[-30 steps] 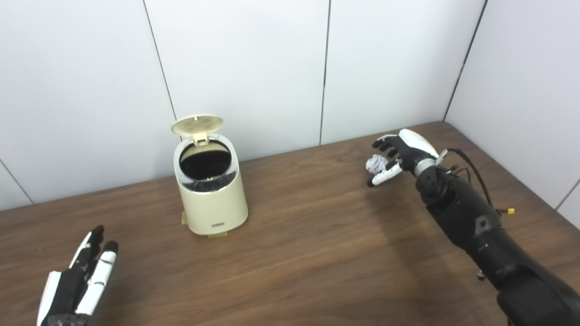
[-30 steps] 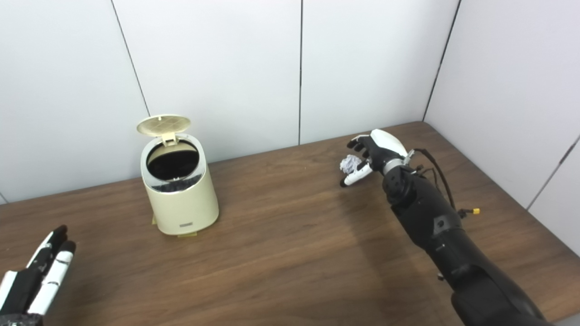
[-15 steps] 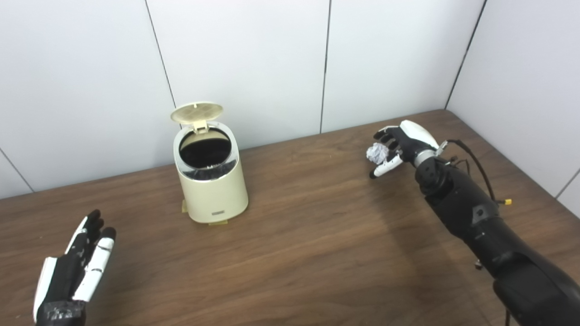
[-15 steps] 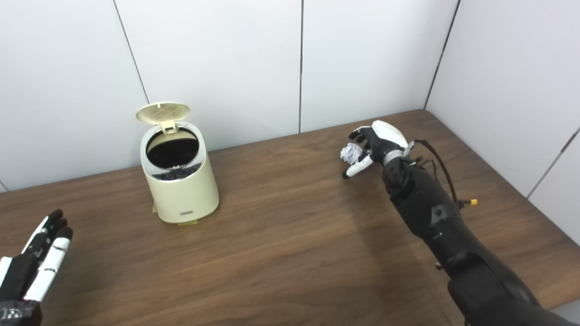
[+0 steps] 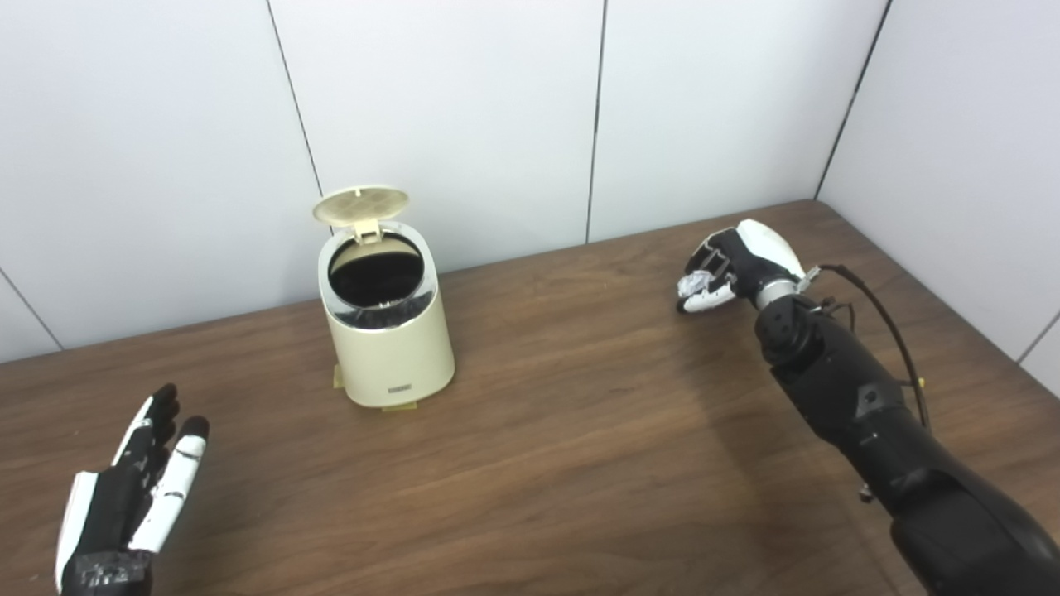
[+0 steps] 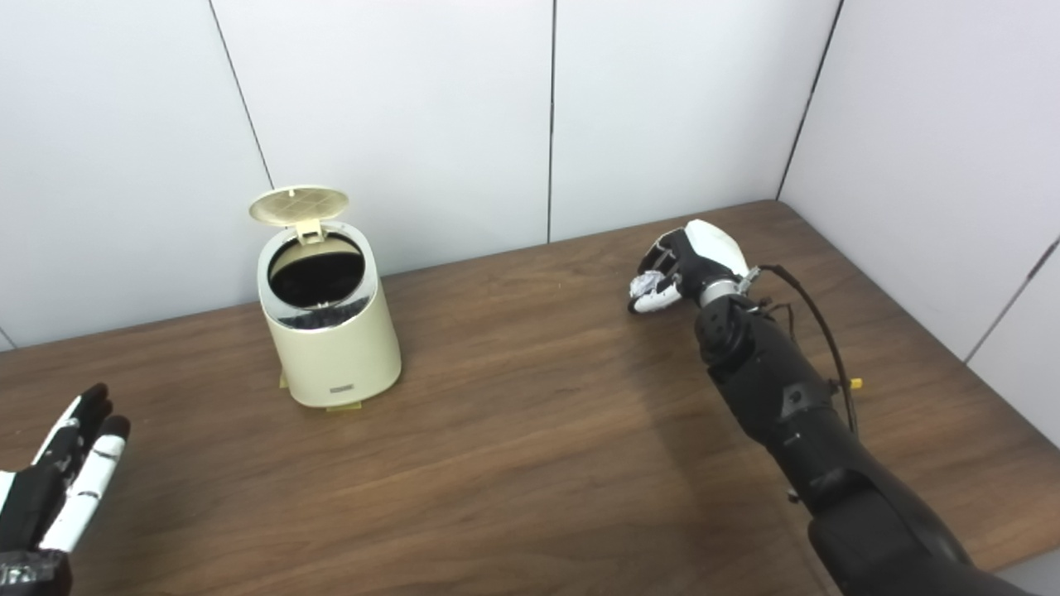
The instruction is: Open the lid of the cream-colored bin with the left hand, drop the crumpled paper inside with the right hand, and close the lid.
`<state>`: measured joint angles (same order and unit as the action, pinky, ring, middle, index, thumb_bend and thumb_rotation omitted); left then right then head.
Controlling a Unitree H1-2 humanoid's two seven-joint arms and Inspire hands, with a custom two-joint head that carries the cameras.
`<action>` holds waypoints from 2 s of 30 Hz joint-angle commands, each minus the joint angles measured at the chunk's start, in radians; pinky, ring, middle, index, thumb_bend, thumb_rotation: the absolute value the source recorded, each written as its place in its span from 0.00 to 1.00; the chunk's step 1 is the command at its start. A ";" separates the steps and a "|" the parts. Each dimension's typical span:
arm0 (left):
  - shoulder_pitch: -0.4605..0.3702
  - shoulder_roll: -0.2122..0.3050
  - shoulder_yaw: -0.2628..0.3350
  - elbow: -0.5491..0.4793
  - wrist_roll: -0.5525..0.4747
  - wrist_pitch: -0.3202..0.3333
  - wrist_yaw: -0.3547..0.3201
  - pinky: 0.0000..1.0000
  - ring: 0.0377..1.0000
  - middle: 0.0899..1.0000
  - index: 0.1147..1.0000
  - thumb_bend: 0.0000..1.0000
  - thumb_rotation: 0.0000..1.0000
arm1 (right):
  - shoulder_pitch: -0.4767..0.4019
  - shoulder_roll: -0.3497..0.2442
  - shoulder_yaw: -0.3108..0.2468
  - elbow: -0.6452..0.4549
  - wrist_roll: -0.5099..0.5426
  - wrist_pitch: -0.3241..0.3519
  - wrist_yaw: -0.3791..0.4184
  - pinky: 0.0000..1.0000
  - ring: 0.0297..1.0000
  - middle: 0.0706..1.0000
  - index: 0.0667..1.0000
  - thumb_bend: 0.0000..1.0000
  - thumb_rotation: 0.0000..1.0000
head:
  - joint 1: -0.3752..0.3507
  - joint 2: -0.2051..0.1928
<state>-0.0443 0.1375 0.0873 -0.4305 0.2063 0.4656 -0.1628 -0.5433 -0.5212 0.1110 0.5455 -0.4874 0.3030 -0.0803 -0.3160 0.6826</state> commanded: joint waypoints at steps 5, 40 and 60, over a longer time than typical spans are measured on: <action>-0.019 0.005 -0.005 -0.036 0.011 0.004 0.005 1.00 0.99 0.97 0.99 0.54 0.73 | -0.017 -0.013 -0.012 -0.038 -0.005 -0.040 -0.041 0.36 0.37 0.46 0.50 0.51 0.00 | 0.009 -0.003; 0.030 -0.046 -0.093 0.087 0.042 -0.104 0.113 0.87 0.93 0.96 0.96 0.67 0.77 | -0.103 0.255 0.134 -0.621 -0.162 -0.236 0.047 0.31 0.37 0.47 0.50 0.49 0.00 | 0.325 -0.093; 0.037 -0.061 -0.116 0.099 0.044 -0.102 0.139 0.88 0.94 0.97 0.97 0.64 0.74 | -0.203 0.434 0.142 -0.394 -0.158 -0.317 -0.032 0.31 0.37 0.46 0.50 0.49 0.00 | 0.339 -0.121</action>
<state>0.0087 0.0812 -0.0226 -0.3225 0.2436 0.3725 -0.0345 -0.6902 -0.0890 0.2604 0.1578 -0.6431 0.0225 -0.0777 0.0215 0.5599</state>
